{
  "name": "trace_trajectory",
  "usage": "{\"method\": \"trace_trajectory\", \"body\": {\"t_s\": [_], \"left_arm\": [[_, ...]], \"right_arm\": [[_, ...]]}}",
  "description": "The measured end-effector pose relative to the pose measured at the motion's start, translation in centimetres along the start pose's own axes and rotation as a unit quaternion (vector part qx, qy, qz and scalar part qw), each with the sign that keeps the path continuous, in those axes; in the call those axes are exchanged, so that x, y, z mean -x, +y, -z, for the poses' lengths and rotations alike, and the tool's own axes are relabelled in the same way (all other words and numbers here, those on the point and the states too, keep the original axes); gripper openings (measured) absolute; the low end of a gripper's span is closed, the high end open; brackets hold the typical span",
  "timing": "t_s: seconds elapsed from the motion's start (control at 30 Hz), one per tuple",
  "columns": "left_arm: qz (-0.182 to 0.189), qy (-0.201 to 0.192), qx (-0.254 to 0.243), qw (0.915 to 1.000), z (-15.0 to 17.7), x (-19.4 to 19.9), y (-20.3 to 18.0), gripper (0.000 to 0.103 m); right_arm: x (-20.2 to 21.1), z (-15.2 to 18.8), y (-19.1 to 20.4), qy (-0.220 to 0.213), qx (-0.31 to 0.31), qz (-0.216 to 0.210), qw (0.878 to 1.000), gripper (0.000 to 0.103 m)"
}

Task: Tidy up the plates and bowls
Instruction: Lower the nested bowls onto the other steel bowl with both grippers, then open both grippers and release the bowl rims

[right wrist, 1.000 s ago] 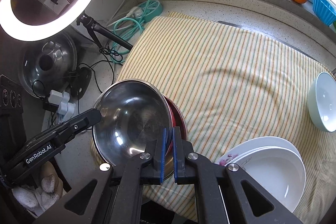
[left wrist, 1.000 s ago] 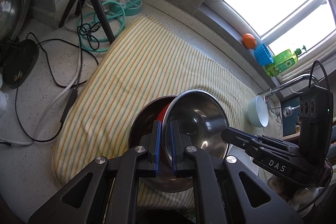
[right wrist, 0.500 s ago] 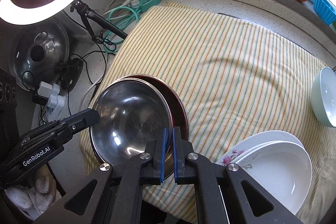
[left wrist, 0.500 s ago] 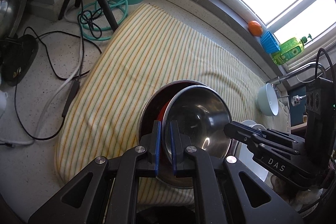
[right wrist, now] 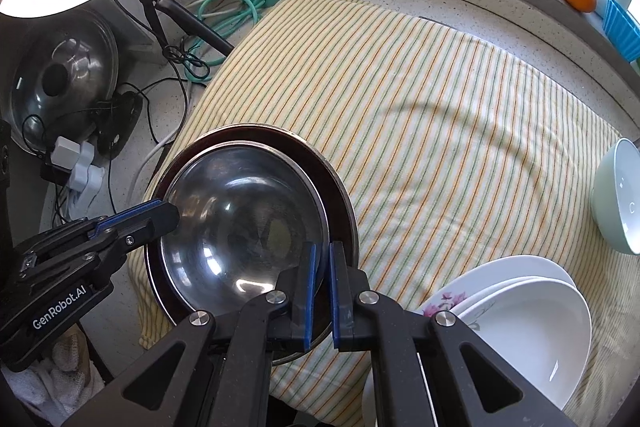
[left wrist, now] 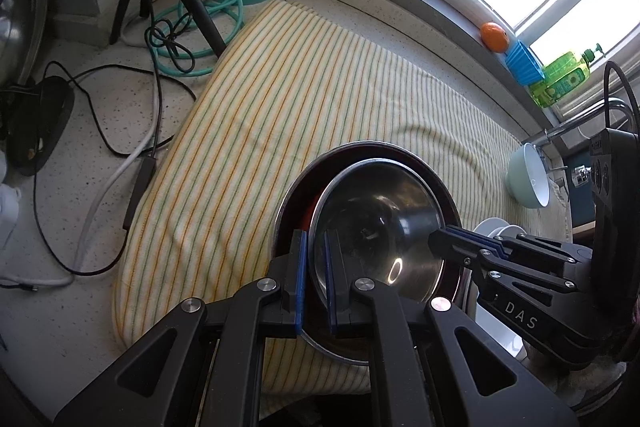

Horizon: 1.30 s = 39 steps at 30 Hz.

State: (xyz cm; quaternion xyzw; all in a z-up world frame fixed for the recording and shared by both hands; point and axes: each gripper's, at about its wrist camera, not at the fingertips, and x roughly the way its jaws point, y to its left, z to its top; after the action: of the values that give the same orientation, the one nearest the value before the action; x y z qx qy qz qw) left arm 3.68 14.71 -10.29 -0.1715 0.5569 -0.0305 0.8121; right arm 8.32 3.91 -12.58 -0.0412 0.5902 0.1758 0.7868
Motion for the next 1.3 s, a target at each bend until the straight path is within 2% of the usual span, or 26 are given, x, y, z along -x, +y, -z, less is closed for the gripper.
{"method": "trace_trajectory", "body": {"t_s": [0.7, 1.07, 1.3], "left_arm": [[-0.008, 0.006, -0.017, 0.9998, 0.0, -0.2, -0.3, 0.007], [-0.009, -0.004, -0.018, 0.9998, -0.1, 0.5, -0.3, 0.007], [-0.010, -0.030, -0.023, 0.9992, -0.5, 2.4, -1.0, 0.007]], "right_arm": [[0.1, -0.2, 0.1, 0.006, 0.007, 0.001, 1.000, 0.009], [1.1, -0.4, -0.1, -0.009, 0.005, 0.001, 1.000, 0.012], [3.1, -0.2, -0.7, -0.036, -0.004, -0.011, 0.999, 0.012]]}}
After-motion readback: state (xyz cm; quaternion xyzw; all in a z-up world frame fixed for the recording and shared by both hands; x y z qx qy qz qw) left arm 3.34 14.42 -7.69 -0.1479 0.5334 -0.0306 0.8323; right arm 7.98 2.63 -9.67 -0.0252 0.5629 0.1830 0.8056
